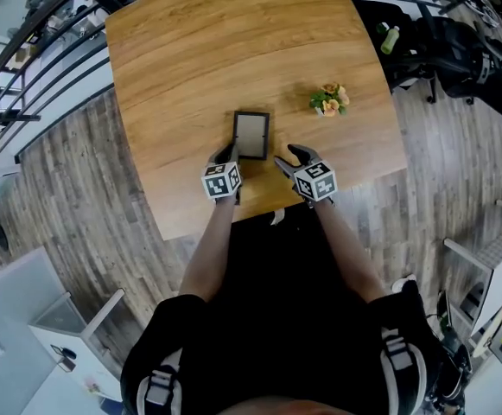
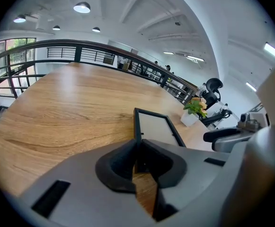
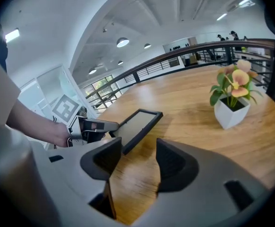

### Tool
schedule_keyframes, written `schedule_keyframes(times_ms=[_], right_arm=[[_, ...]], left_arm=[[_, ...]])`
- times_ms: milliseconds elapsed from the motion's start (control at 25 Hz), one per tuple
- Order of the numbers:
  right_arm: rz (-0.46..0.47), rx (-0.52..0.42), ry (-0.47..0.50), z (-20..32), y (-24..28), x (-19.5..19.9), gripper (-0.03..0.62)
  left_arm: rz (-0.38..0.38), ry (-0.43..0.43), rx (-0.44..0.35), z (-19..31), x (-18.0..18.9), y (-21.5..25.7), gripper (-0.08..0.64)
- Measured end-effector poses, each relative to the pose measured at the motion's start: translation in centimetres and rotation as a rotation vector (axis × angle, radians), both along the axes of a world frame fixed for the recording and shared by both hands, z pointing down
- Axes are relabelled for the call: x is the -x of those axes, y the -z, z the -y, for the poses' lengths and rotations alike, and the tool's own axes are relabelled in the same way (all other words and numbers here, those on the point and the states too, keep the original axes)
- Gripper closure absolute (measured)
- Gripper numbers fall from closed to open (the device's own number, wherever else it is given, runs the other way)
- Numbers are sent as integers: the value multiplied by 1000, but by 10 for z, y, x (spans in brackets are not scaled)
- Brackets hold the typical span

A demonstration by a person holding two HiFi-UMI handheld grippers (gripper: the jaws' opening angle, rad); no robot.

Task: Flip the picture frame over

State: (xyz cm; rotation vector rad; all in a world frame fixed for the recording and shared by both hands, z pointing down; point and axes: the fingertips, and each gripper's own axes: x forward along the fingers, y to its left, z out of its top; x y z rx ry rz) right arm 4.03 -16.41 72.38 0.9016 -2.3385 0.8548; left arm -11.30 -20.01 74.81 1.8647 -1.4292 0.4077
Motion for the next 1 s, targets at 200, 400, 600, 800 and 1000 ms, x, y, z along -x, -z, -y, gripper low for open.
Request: schedule_keyframes(times_ms=[200, 400, 600, 800, 1000], right_arm=[[121, 57, -39, -4, 2, 16, 353], [273, 148, -110, -6, 5, 26, 359], [227, 138, -48, -17, -4, 40, 368], [300, 193, -57, -26, -7, 52, 373], [370, 275, -115, -30, -14, 63, 373]], left_arm=[[-21, 3, -20, -7, 1, 10, 503], [-36, 16, -23, -15, 3, 18, 503], [-49, 13, -54, -23, 8, 25, 503], [-56, 12, -75, -28, 11, 32, 503], [-68, 0, -92, -35, 12, 39, 503]])
